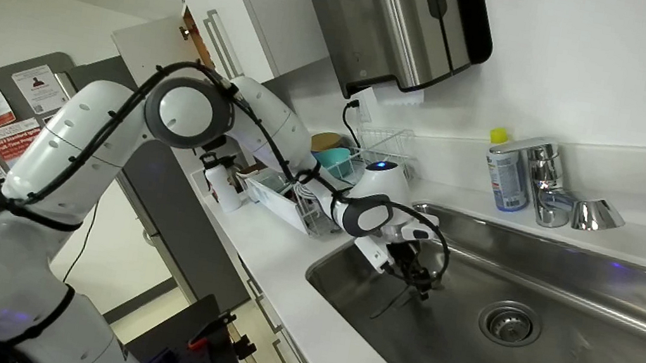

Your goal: Move the spoon from the sink to the blue bowl in the dish drainer

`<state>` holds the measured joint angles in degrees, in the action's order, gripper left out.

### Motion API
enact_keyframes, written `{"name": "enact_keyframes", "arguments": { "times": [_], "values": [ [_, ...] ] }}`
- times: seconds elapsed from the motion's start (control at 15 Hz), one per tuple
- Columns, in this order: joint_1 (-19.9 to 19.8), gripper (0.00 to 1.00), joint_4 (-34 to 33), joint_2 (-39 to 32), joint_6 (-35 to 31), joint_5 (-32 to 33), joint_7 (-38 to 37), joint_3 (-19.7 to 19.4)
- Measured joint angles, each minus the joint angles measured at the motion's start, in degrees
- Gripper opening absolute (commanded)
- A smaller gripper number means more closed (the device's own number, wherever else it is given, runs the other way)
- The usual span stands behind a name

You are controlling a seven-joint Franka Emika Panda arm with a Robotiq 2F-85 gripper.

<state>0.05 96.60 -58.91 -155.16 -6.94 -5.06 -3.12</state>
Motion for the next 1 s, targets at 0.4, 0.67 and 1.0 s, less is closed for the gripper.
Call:
{"name": "enact_keyframes", "arguments": {
  "times": [0.4,0.67,1.0],
  "values": [
    [0.76,0.2,-4.25,-2.87,1.08,0.05,-1.07,-0.73],
    [1.13,0.0,-5.33,-3.11,1.36,0.05,-1.14,-0.72],
    [1.33,0.02,-5.42,-3.13,1.36,0.05,-2.32,-0.75]
  ]
}}
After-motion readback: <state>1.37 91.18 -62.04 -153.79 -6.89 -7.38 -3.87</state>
